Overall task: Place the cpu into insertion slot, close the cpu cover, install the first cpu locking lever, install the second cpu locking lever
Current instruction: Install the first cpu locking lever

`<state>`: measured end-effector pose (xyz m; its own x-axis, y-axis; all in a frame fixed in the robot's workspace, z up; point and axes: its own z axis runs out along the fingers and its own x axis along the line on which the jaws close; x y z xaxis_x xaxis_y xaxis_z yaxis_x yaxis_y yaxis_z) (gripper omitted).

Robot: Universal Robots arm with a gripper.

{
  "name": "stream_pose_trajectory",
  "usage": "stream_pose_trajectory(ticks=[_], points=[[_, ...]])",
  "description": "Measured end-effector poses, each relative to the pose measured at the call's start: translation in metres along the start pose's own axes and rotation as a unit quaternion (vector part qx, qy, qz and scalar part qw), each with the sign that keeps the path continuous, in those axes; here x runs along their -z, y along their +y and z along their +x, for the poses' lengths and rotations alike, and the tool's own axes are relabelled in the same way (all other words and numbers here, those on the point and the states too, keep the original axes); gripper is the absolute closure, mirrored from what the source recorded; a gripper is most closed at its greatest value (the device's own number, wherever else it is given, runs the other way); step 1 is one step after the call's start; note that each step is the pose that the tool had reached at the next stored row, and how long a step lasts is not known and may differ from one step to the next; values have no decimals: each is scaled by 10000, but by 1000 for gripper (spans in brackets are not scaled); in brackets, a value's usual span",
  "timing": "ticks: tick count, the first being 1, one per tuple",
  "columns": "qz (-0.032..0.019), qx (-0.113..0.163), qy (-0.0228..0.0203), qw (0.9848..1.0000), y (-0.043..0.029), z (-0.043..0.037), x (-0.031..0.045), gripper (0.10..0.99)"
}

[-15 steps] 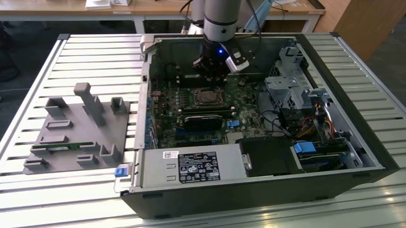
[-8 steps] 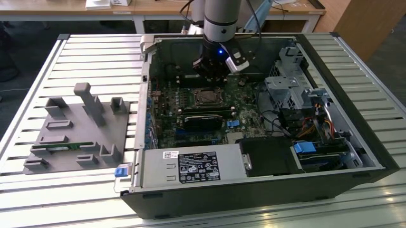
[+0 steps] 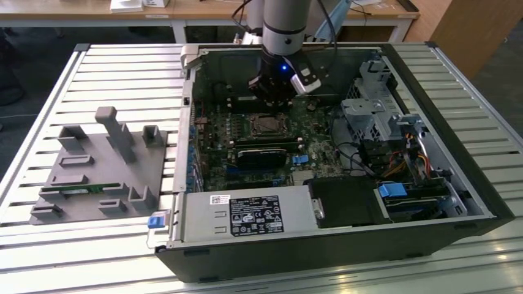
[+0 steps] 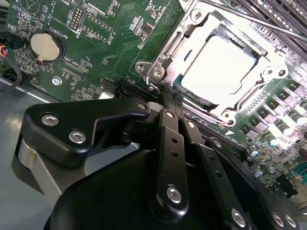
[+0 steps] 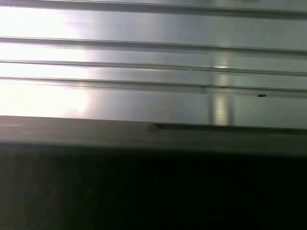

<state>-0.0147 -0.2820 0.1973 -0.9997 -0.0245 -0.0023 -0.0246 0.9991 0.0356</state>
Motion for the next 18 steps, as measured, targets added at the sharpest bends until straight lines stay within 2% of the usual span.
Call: stream_pose_trajectory(ticks=[9, 18], points=[[0, 1, 2, 10000, 5, -8, -13, 965], [-74, 0, 0, 10000, 13, -8, 1, 965]])
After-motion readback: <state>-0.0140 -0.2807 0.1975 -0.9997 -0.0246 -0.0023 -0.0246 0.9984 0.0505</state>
